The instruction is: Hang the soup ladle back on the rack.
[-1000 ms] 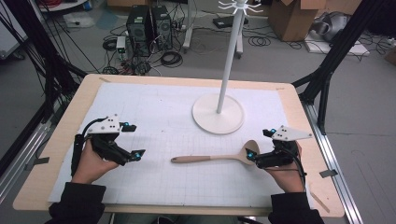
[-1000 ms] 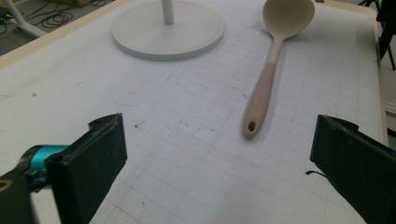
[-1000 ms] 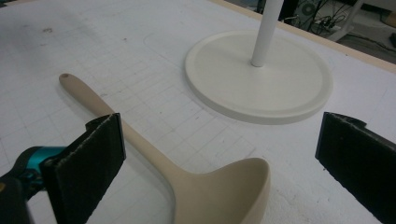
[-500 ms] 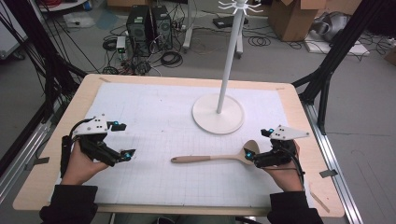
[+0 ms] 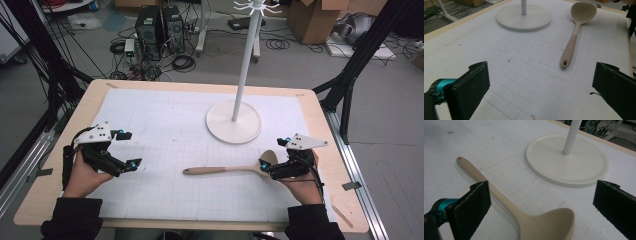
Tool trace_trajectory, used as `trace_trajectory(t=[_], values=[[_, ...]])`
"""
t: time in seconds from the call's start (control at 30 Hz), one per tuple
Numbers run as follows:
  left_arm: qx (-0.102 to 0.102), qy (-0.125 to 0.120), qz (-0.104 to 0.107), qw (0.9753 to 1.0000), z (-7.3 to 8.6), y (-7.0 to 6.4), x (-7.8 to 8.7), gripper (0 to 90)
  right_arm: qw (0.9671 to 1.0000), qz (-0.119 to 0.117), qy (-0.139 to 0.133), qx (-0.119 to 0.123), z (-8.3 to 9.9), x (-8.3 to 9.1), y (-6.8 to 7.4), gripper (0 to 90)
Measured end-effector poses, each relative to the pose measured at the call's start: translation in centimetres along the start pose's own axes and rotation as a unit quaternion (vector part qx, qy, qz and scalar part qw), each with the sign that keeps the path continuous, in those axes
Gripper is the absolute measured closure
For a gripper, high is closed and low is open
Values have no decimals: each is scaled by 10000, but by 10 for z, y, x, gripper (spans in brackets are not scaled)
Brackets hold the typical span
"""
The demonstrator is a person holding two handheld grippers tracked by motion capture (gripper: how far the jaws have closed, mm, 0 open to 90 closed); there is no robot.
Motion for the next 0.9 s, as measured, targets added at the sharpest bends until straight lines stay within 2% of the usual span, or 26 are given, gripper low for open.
trace_trajectory(t=[0.13,0.33,0.4,0.57,0.67,0.9], values=[[60,-3,-56,10000,4,2,4,17,9999,-40,-114,40,-6,2,2,3],[45,-93,-81,9999,1,3,10,17,9997,-140,-160,96,-12,3,6,3],[37,-98,-72,9999,1,3,10,16,9997,-195,-108,119,-17,0,8,3],[31,-97,-54,9999,1,2,8,17,9986,-389,55,368,-36,-13,16,3],[32,-111,-60,9999,1,1,9,16,9967,-533,256,551,-46,-27,22,3],[34,-103,-65,9999,2,3,10,17,9918,-844,633,722,-56,-53,34,3]])
Point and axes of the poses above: each handheld gripper's, and its own axes: x roughly backward along the jaws, z roughly out of its underside, y roughly to its left, the point moved 1 cm from there along -x, roughly forward along the jaws, and after that the axes turned 13 degrees about -y, right-handed, at the moved point
